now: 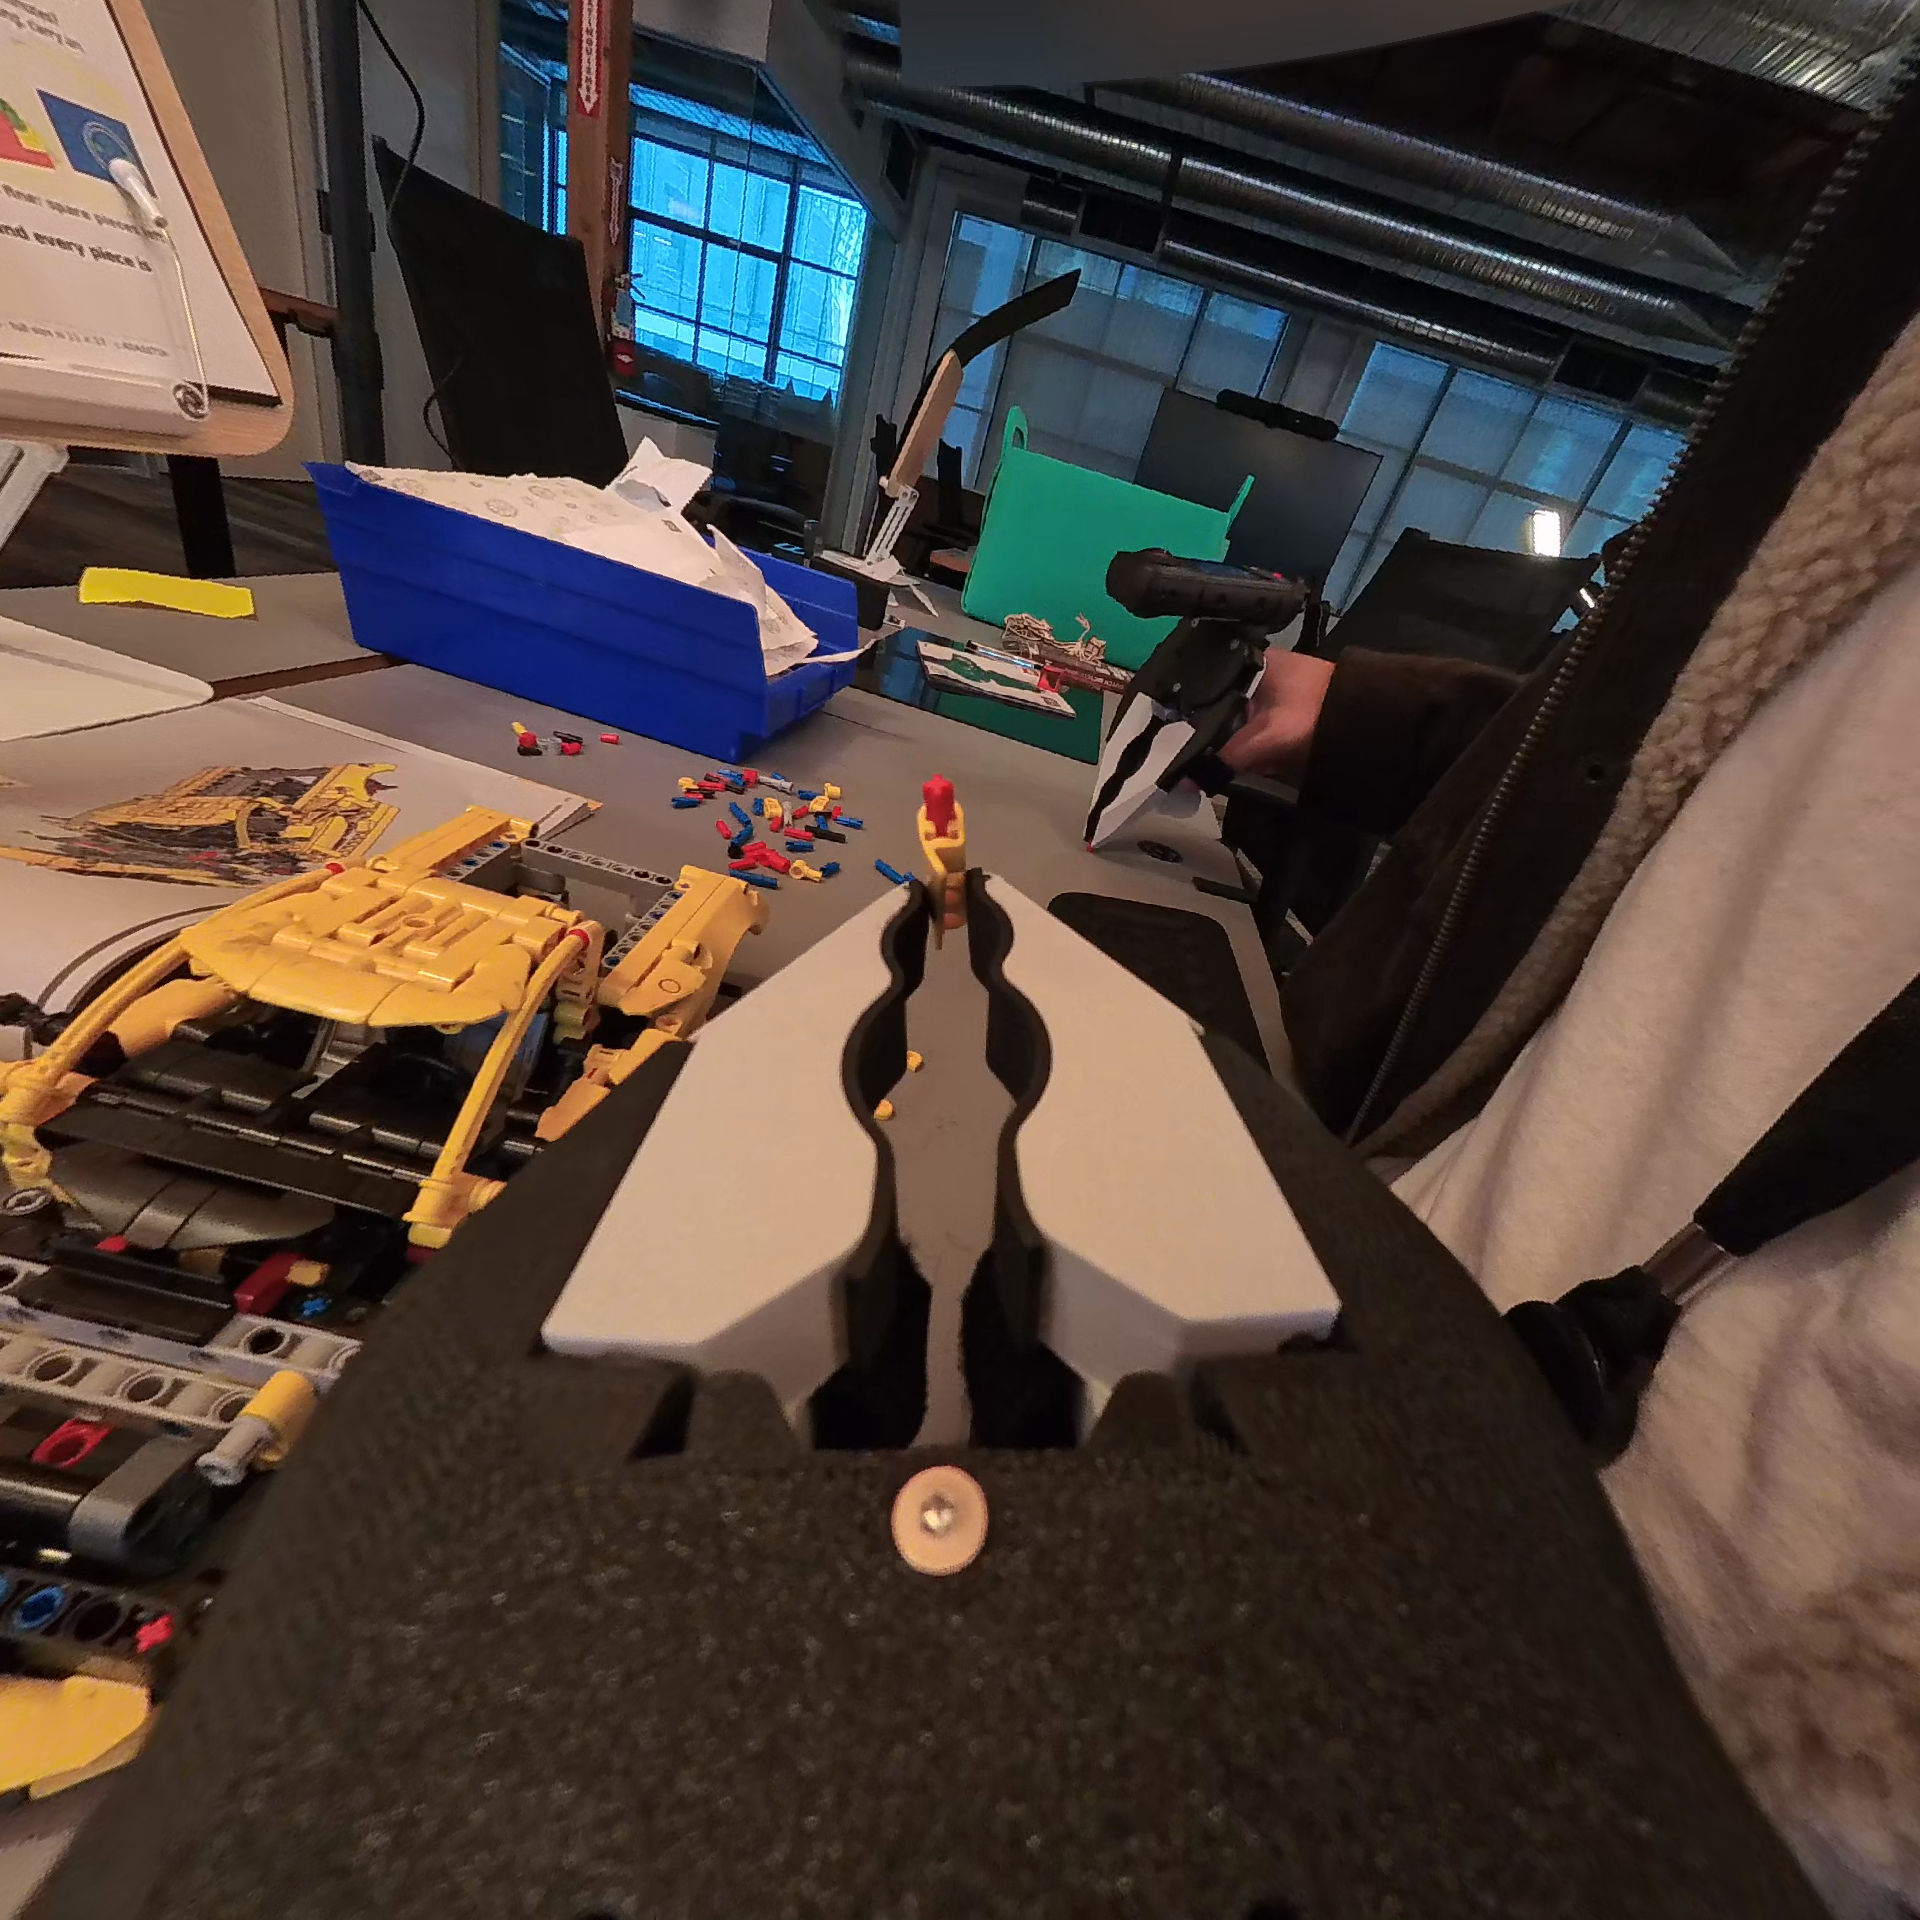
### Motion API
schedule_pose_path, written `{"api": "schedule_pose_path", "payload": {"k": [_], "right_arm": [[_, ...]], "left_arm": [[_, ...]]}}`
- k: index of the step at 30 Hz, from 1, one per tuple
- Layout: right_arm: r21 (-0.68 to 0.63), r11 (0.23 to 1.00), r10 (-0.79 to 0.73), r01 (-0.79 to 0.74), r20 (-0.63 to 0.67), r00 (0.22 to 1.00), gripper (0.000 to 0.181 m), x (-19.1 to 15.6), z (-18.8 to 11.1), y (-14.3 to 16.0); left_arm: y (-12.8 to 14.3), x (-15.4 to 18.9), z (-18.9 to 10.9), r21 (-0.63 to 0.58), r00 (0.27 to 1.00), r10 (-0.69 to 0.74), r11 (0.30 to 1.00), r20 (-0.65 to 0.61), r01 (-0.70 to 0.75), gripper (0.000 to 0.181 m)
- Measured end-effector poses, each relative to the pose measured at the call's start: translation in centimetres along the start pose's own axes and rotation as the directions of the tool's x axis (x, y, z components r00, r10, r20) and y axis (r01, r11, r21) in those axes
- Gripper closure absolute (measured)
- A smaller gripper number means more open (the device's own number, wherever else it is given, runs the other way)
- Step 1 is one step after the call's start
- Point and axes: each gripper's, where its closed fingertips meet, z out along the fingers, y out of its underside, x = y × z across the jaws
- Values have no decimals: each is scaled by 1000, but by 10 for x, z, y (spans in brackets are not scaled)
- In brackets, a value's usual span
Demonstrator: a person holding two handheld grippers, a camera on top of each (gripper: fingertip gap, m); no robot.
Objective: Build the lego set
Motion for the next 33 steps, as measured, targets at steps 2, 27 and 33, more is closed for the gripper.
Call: {"api": "schedule_pose_path", "payload": {"k": [2,27,33], "right_arm": [[-4,1000,-3,3,-4,1000,177,1,0,1],[730,683,-515,-31,511,689,178,-295,-87,-295],[731,681,-513,-44,519,684,178,-296,-86,-295]], "left_arm": [[0,0,0,-1,1000,1,1000,-2,-1,174],[-17,23,-3,107,980,194,976,-44,-188,174],[-17,24,-3,112,981,184,978,-56,-177,174]]}}
